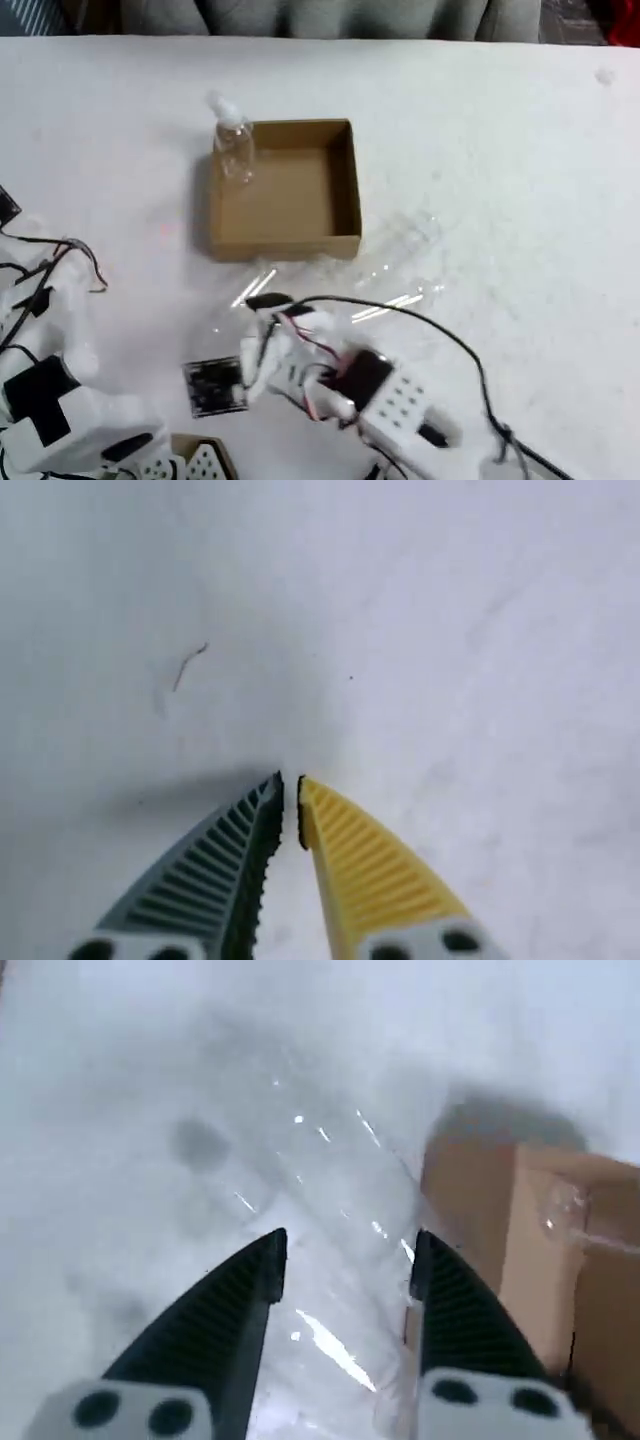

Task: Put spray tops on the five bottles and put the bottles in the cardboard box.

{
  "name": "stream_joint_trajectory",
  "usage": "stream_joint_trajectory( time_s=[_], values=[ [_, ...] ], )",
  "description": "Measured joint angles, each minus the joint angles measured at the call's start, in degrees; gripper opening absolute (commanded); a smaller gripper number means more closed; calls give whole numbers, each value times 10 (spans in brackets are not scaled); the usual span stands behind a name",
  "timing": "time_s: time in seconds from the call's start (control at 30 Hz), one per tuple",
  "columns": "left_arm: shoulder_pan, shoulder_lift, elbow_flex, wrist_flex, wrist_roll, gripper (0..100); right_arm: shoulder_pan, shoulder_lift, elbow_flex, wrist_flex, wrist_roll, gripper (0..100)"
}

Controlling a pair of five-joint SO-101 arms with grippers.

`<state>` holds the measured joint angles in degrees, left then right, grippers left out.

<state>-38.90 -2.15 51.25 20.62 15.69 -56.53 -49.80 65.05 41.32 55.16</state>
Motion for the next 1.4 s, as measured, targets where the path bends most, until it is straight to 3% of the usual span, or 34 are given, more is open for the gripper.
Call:
stream_joint_trajectory(
  time_s=[0.23,0.77,0.93,1.27,1.4],
  values=[
    [0,0,0,0,0,22,-10,219,-129,0,56,249],
    [0,0,0,0,0,22,-11,589,-374,4,125,225],
    [0,0,0,0,0,22,-11,613,-399,5,127,11],
    [0,3,0,0,0,22,-10,606,-407,3,128,15],
    [0,4,0,0,0,22,-5,542,-405,50,127,15]
  ],
)
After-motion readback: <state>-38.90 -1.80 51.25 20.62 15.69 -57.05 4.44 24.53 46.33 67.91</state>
